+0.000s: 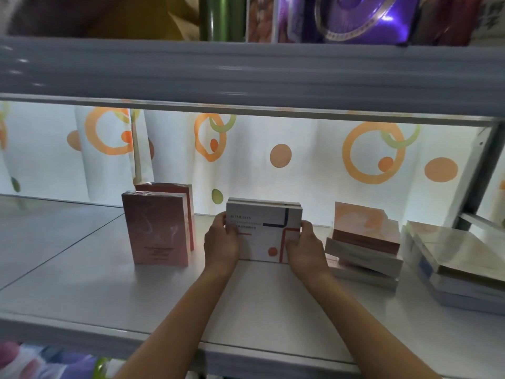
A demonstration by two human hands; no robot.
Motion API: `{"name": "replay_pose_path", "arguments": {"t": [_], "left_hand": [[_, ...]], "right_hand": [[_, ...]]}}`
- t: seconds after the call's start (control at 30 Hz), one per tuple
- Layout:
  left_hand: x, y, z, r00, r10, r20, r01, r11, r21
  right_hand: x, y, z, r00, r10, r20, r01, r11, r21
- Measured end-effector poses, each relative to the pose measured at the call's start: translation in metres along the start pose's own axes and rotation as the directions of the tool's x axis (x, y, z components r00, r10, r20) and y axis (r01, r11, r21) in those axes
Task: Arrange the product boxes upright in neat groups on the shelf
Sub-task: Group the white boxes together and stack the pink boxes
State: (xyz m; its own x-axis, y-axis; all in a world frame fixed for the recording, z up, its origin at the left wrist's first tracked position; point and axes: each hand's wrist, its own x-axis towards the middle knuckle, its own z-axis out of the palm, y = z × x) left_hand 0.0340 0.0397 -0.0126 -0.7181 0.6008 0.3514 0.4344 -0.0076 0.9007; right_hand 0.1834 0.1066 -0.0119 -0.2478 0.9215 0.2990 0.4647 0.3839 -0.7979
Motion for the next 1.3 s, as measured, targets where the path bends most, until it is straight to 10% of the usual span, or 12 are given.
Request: {"name": "replay_pose_path", "arguments": {"t": [1.3], "left_hand": [[-0.027, -0.016, 0.009, 0.974, 0.21, -0.087, -0.163, 0.913, 0.374]], "right_hand": [[-0.016, 0.008, -0.004, 0.998, -0.054, 0.014, 0.053, 0.998, 0.041]]}}
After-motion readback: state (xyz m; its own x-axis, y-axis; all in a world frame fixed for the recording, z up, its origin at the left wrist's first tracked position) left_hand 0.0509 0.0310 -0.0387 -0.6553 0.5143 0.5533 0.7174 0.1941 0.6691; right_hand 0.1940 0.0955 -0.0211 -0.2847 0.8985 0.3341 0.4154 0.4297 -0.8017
